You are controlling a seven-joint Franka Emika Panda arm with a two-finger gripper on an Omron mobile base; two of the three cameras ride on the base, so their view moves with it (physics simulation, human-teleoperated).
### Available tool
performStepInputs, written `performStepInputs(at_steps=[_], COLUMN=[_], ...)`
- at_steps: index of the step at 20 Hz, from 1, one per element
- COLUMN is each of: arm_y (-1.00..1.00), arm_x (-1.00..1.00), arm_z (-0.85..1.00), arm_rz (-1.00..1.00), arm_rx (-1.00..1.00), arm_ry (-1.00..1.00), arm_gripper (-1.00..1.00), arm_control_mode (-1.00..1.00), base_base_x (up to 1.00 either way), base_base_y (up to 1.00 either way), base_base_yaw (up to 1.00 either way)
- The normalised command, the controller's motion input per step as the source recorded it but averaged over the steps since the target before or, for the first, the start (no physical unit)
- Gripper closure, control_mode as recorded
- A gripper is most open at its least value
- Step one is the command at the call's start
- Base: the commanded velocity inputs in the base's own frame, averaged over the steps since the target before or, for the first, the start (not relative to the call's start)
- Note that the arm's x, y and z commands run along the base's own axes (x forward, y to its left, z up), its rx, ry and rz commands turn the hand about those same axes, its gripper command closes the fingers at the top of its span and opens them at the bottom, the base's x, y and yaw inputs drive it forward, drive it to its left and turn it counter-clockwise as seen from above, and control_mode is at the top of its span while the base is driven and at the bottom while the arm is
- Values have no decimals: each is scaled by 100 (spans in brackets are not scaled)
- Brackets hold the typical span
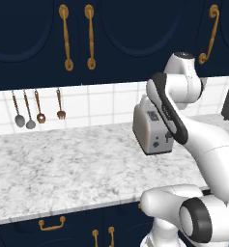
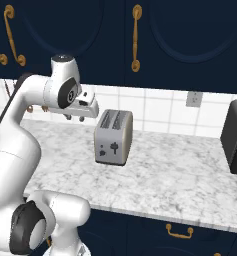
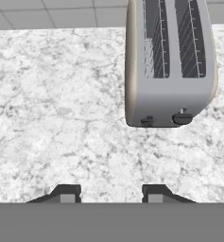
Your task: Take a straw from the drawer in front and place it inside the glass cup on the dining counter.
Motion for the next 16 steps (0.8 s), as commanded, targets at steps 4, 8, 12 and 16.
performStepInputs(at_steps=[4,8,12,16], arm_y=[0,0,2,0], arm_x=[-51,-65,-38,-38], arm_z=[-13,-46,-48,-38], arm_rz=[0,0,0,0], arm_rx=[0,0,-2,0], arm_ry=[0,0,0,0], arm_gripper=[-100,-100,-100,-100], arm_control_mode=[-100,-100,-100,-100], base_base_x=[0,0,0,0], base_base_y=[0,0,0,0], base_base_yaw=[0,0,0,0])
